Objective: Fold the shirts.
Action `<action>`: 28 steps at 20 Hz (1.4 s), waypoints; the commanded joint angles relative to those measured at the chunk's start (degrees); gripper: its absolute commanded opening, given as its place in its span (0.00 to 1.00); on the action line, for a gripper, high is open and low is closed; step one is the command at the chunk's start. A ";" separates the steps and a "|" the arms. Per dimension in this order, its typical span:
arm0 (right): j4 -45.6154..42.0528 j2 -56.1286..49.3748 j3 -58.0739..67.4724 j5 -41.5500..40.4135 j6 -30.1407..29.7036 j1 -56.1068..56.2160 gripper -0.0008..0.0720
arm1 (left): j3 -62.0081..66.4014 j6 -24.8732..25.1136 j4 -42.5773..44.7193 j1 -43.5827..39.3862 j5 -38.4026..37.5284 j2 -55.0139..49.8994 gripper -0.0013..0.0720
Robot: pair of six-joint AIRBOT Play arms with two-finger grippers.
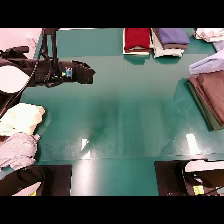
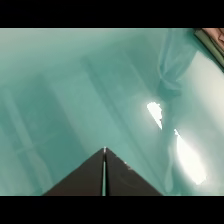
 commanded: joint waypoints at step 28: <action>-1.40 30.21 -39.21 3.78 -0.09 7.93 0.80 | 0.00 0.42 -0.11 0.00 -3.02 -0.02 0.05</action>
